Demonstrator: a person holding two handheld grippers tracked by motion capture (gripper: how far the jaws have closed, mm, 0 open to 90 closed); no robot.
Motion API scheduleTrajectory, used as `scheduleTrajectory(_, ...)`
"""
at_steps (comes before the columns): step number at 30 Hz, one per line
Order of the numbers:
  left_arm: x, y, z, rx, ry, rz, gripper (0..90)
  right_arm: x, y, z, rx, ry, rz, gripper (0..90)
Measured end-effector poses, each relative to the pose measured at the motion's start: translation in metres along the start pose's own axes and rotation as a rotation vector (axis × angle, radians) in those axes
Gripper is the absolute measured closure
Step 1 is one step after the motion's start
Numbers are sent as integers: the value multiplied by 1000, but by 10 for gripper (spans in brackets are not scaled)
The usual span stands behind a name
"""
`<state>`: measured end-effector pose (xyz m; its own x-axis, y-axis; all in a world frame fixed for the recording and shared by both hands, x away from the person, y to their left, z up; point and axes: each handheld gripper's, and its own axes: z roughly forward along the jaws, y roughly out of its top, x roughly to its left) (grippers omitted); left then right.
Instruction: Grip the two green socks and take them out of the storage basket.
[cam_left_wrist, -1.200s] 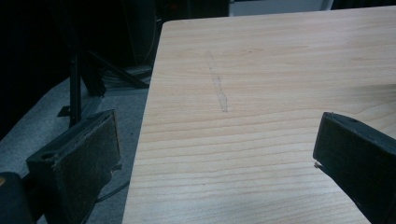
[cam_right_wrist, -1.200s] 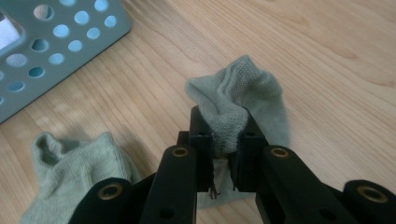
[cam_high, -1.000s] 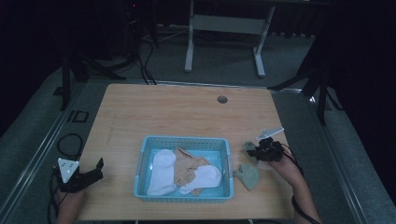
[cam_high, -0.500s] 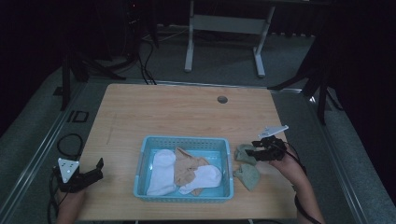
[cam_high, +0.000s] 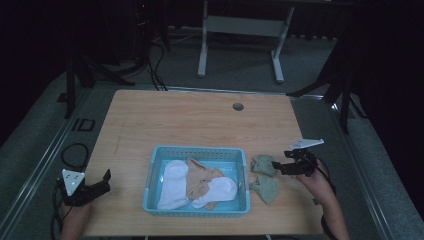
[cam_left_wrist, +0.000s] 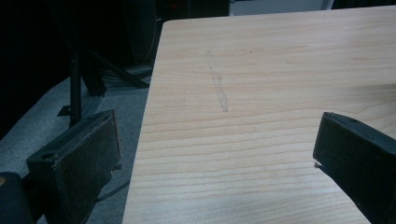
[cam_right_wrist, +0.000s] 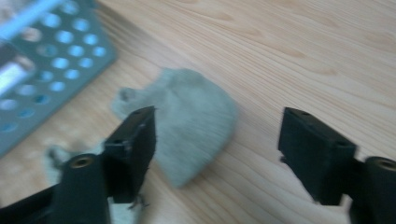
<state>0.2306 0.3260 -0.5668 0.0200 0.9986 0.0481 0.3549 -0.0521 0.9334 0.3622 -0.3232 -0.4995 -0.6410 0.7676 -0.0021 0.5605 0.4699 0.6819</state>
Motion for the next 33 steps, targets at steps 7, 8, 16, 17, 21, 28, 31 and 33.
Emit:
scheduleTrajectory(7, 0, 0, 0, 1, 0, 0, 3, -21, -22, 0, -53, -75, 100, 176)
scheduleTrajectory(8, 0, 0, 0, 2, 0, 0, 3, -24, -24, 0, -59, -87, 114, 175)
scheduleTrajectory(16, 0, 0, 0, 0, -1, 0, 4, -34, -42, -1, -80, -146, 165, 119)
scheduleTrajectory(17, 0, 0, 0, 0, -1, 0, 3, -34, -44, -1, -79, -162, 165, 119)
scheduleTrajectory(21, 0, 0, 0, 0, 0, 2, 4, -33, -53, -1, -97, -199, 179, 120)
scheduleTrajectory(28, 0, 0, 0, -1, 0, 4, 3, -33, -72, -9, -169, -283, 248, 120)
scheduleTrajectory(31, 0, 0, 0, -1, 0, 4, 4, -35, -82, -9, -161, -299, 271, 120)
scheduleTrajectory(33, 0, 0, 0, -1, 1, 3, 3, -35, -87, -8, -153, -318, 278, 120)
